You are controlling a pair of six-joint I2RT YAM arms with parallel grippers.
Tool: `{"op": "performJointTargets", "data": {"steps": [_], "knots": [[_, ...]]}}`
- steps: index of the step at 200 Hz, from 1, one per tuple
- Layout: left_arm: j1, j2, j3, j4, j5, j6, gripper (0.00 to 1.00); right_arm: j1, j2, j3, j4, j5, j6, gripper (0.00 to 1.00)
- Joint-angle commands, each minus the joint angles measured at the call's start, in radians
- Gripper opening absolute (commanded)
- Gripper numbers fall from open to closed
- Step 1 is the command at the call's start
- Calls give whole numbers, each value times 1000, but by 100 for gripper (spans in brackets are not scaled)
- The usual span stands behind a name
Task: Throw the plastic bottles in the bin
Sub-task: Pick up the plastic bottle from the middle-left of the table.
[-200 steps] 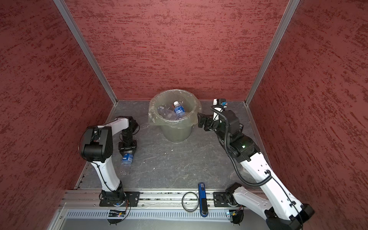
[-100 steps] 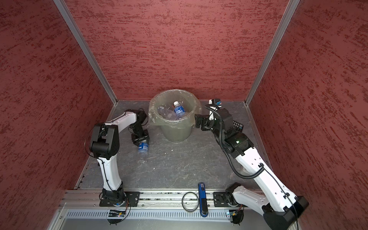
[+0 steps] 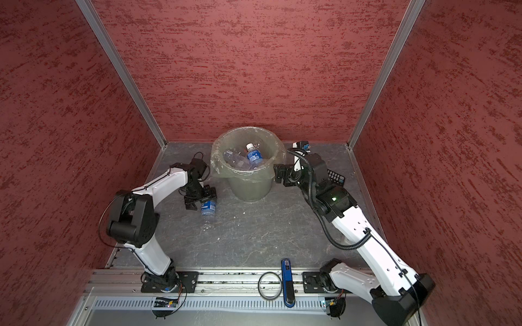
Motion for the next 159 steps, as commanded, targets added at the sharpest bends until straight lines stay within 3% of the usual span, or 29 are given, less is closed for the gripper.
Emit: {"op": "performJointTargets", "data": {"steps": [1,36,66,79,126,159], "knots": [[-14,-140,-147,209,-26,-38,100,-8,-9,18,-35,-24,22,96],[-142,-429,-317,344,-178,-11,99,-7,-37,4,-60,-9,34,96],[-175,-652,-456,458,-119,-12,99,-7,-45,-19,-61,-12,41,96],[-193,-718,-491,464,-173,-34,99,-7,-47,-34,-61,-7,43,96],[-418,-868,-488,399,-487,14,100,-7,-39,-58,-73,18,44,96],[-406,-893,-566,500,-395,28,99,-6,-13,-59,-69,22,52,96]]}}
